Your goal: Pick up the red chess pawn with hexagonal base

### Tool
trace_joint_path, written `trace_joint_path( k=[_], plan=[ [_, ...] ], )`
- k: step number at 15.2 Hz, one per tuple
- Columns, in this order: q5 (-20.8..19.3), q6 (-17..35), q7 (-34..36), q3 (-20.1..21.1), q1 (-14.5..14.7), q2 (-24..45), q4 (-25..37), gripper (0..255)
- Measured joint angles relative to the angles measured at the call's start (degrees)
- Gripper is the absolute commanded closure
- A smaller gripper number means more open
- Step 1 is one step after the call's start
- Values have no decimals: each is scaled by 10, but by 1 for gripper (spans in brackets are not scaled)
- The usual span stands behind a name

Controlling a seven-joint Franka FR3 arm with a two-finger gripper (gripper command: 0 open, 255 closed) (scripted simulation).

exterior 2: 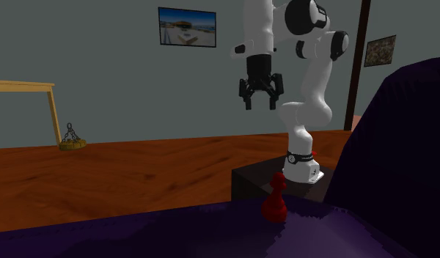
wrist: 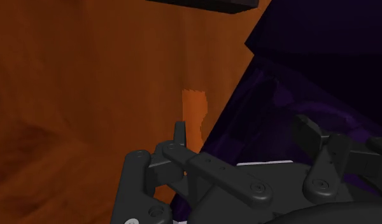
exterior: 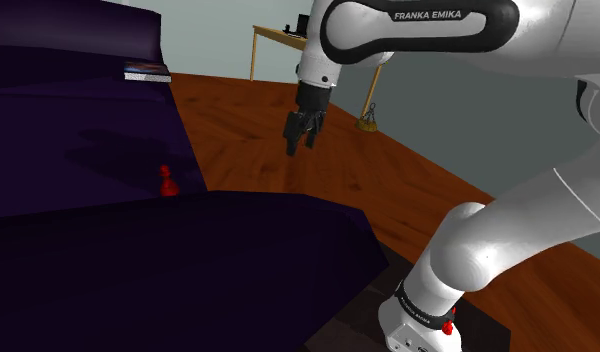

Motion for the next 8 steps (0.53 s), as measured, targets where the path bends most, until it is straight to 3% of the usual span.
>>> trace_joint_path(
  k=[8],
  plan=[
    [-20, 23, 76, 64, 20, 161, 136, 0]
  ],
)
